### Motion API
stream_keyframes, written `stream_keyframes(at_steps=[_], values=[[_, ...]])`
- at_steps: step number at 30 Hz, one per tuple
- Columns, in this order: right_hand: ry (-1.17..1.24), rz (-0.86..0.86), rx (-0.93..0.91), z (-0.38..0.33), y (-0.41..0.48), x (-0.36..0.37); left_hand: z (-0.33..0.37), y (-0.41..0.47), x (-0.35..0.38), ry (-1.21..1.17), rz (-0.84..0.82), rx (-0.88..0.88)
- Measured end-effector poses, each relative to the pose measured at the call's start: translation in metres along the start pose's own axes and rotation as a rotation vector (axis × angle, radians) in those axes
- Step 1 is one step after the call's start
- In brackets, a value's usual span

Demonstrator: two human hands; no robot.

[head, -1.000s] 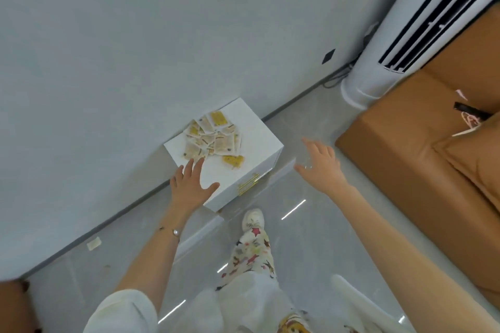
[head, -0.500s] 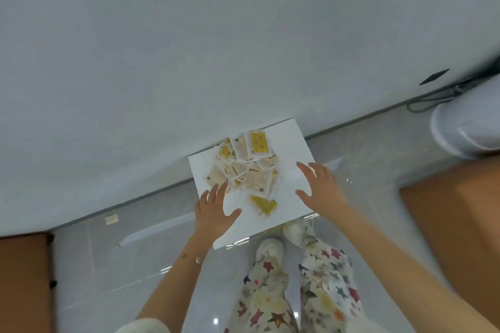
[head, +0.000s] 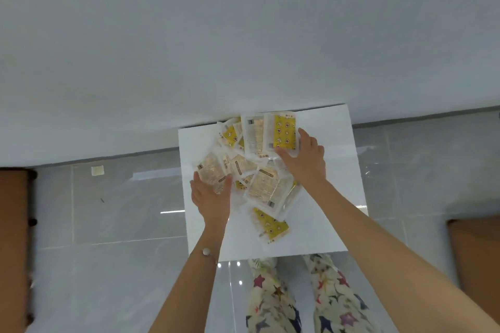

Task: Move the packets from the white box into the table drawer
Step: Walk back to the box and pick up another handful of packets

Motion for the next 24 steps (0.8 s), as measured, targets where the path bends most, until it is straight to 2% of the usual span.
stream_keyframes(at_steps=[3, 7, 9, 13, 17, 21, 24], values=[[-0.011, 0.061, 0.011, -0.004, 0.006, 0.004, 0.001, 0.001, 0.002, -0.037, 0.102, -0.080], [0.315, 0.027, 0.101, 0.005, 0.014, 0.006, 0.004, 0.002, 0.010, -0.086, 0.175, -0.125], [0.460, -0.017, 0.136, 0.013, 0.015, 0.005, 0.004, 0.003, 0.014, -0.205, 0.180, -0.141], [0.511, -0.058, 0.160, 0.025, 0.014, -0.003, 0.002, 0.002, 0.024, -0.505, 0.118, -0.250], [0.553, -0.120, 0.220, 0.029, 0.017, -0.003, 0.008, 0.004, 0.023, -0.498, 0.101, -0.166], [0.618, -0.256, 0.238, 0.033, 0.017, 0.003, 0.015, -0.001, 0.021, -0.518, 0.111, -0.074], [0.696, -0.256, 0.247, 0.040, 0.014, -0.001, 0.013, -0.005, 0.022, -0.547, 0.098, -0.054]])
Point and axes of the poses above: each hand's wrist, its own y-axis towards the middle knuckle, its own x-axis out of the palm, z = x × y, the point moved 7 cm from there along y, towards the middle knuckle, and after that the axes turned 6 degrees about x, right-handed, at the moved point
